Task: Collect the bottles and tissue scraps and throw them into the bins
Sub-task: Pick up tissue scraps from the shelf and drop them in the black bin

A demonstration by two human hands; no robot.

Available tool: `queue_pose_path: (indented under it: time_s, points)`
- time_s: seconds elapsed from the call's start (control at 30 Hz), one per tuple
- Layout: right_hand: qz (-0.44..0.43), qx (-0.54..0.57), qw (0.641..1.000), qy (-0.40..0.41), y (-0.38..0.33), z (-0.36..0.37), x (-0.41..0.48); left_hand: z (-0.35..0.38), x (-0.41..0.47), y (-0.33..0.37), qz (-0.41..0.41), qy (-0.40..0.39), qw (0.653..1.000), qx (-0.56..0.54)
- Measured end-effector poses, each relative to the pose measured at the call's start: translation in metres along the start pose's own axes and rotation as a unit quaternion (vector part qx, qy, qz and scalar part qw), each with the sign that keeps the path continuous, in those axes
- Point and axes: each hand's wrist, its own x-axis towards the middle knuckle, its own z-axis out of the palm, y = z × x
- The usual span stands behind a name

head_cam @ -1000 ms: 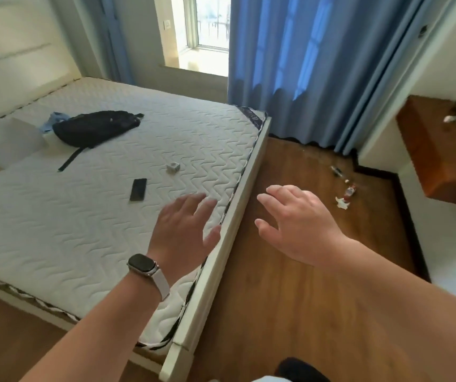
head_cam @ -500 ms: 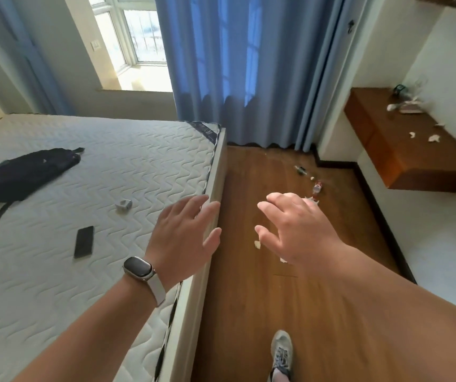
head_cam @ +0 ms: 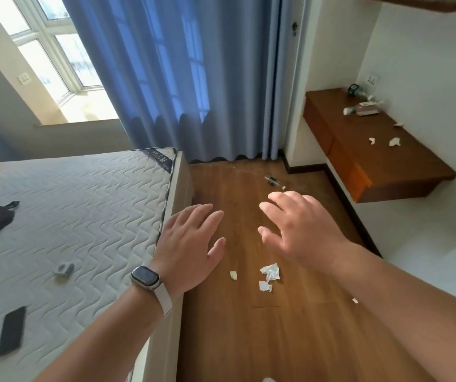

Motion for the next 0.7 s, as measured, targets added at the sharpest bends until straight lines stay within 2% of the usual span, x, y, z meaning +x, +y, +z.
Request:
queue_pose_path:
  time_s: [0.37,0.7]
  points:
    - [0.046,0.009,0.999,-0.022,0.05,0.041,0.074,0.048,0.104,-0.038,0.039,-0.006,0.999,-0.009]
    - [0.092,-0.027,0.994,-0.056,0.048,0.092,0.228,0.106,0.227,-0.155,0.079,0.007,0.994,-0.078]
